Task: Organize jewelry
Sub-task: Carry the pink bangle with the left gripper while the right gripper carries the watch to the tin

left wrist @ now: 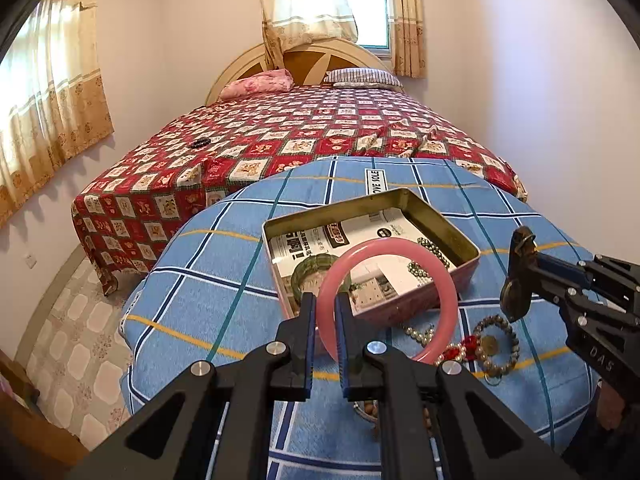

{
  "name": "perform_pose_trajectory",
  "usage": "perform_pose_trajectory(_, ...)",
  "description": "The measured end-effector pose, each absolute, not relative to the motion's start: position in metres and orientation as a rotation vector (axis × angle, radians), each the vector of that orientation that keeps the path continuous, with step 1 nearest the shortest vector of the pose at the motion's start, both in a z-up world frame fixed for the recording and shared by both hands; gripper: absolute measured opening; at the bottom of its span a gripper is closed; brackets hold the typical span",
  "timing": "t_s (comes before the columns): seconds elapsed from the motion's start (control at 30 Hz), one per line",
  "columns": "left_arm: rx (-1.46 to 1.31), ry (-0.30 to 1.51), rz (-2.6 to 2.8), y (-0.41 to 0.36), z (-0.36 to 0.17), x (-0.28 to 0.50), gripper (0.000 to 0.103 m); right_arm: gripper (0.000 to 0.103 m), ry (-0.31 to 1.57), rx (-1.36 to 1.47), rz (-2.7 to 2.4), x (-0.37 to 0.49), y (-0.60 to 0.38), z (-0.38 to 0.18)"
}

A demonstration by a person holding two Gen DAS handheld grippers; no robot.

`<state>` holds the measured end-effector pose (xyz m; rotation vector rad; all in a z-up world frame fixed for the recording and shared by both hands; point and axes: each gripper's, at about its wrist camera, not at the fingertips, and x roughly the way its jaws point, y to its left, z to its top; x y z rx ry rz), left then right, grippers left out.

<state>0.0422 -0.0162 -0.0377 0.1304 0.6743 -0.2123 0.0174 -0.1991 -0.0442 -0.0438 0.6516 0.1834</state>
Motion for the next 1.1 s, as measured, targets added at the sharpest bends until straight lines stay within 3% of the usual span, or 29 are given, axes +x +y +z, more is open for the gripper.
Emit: perform_pose_trajectory(1.1,0.129,0.664,-0.189,-0.016,-0.029,0.086,0.009,0.019,0.63,-0.113,0.204,0.059,-0.191,-0.024)
